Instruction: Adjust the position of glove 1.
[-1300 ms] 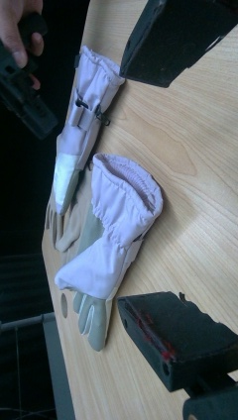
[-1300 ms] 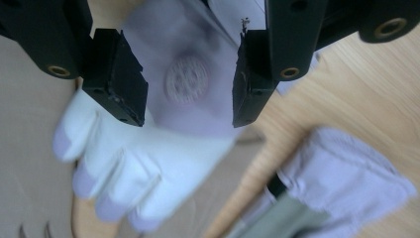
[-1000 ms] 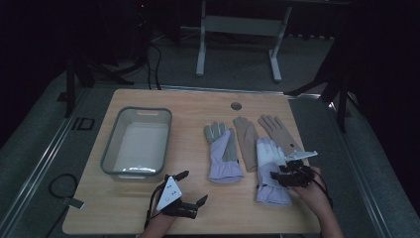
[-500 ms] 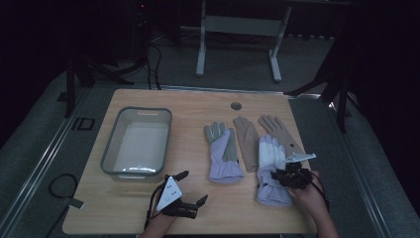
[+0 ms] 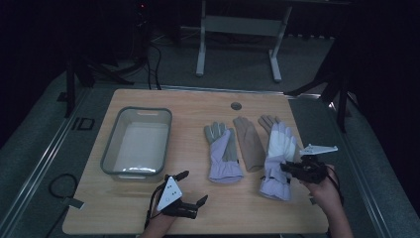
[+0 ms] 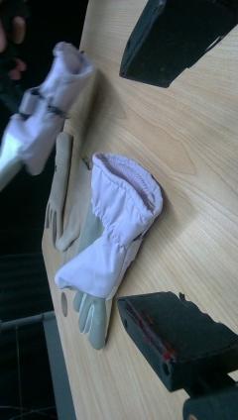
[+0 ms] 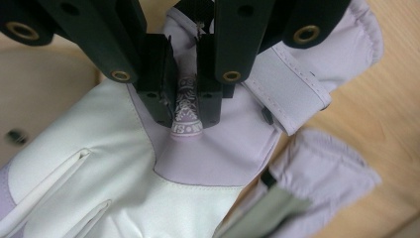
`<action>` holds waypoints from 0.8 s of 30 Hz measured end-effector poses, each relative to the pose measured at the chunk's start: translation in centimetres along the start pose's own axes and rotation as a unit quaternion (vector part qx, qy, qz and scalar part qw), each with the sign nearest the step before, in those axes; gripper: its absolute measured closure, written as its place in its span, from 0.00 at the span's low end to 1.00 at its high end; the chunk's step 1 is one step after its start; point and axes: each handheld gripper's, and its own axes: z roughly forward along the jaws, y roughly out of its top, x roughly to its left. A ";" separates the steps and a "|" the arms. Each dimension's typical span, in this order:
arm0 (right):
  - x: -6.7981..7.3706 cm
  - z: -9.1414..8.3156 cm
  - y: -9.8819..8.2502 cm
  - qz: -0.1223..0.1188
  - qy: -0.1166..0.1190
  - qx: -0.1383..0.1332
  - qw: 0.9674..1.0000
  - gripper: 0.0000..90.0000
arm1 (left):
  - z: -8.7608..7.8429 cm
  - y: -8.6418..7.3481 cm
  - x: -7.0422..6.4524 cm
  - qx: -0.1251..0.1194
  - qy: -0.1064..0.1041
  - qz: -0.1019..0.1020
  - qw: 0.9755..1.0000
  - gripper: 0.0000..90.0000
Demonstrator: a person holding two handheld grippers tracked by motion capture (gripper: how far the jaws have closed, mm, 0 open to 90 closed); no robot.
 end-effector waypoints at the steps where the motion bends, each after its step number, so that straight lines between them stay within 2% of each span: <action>1: -0.1 -0.3 0.4 -0.002 0.000 -0.005 1.000 0.88 | 0.0 0.0 0.0 0.000 0.000 0.000 1.000 0.01; 8: 0.6 -1.0 3.4 -0.028 0.008 -0.020 0.999 0.88 | 0.0 0.0 0.0 0.000 0.000 0.001 1.000 0.01; 11: 0.8 -0.9 3.8 -0.031 0.012 -0.018 0.999 0.88 | 0.0 0.0 0.0 0.000 -0.001 0.002 1.000 0.01; 12: 1.1 -0.5 4.6 -0.038 0.015 -0.019 0.999 0.88 | 0.0 0.0 0.0 0.000 -0.001 0.002 1.000 0.01; 18: 2.1 0.8 6.3 -0.047 0.026 -0.015 0.998 0.88 | 0.0 0.0 0.0 0.000 -0.001 0.002 1.000 0.01; 24: 4.1 2.4 8.2 -0.062 0.042 -0.016 0.997 0.88 | 0.0 0.0 0.0 0.001 -0.001 0.003 1.000 0.01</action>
